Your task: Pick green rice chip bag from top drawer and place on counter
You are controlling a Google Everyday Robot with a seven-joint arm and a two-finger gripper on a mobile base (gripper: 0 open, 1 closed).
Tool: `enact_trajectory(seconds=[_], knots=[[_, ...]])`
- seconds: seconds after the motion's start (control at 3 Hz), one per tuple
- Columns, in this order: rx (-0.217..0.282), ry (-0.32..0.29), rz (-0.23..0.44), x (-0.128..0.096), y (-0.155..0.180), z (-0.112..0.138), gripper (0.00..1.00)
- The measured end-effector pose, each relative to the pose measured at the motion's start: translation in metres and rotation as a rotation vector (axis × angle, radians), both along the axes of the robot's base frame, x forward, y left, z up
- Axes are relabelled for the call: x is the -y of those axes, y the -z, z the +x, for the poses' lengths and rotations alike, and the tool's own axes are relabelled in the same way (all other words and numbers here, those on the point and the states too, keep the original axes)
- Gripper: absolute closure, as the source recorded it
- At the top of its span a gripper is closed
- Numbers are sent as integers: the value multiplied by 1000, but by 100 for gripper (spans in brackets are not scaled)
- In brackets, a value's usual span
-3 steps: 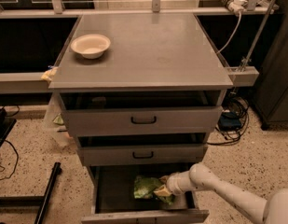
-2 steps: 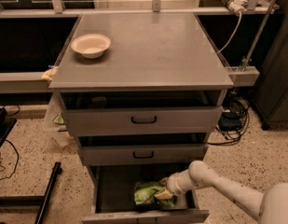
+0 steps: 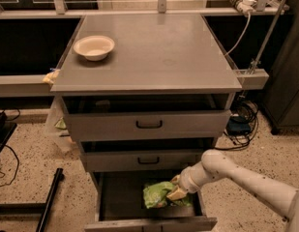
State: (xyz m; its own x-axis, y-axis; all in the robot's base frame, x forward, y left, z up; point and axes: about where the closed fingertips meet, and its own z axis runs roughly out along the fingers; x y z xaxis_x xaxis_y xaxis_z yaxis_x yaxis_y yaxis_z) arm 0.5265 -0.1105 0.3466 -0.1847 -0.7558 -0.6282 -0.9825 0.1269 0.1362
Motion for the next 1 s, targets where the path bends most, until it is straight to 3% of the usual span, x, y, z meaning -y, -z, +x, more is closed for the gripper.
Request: enact_trajectory(seconds=[0.67, 1.0], knots=[[175, -17, -97, -11, -171, 34, 100], [208, -19, -115, -8, -192, 39, 100]])
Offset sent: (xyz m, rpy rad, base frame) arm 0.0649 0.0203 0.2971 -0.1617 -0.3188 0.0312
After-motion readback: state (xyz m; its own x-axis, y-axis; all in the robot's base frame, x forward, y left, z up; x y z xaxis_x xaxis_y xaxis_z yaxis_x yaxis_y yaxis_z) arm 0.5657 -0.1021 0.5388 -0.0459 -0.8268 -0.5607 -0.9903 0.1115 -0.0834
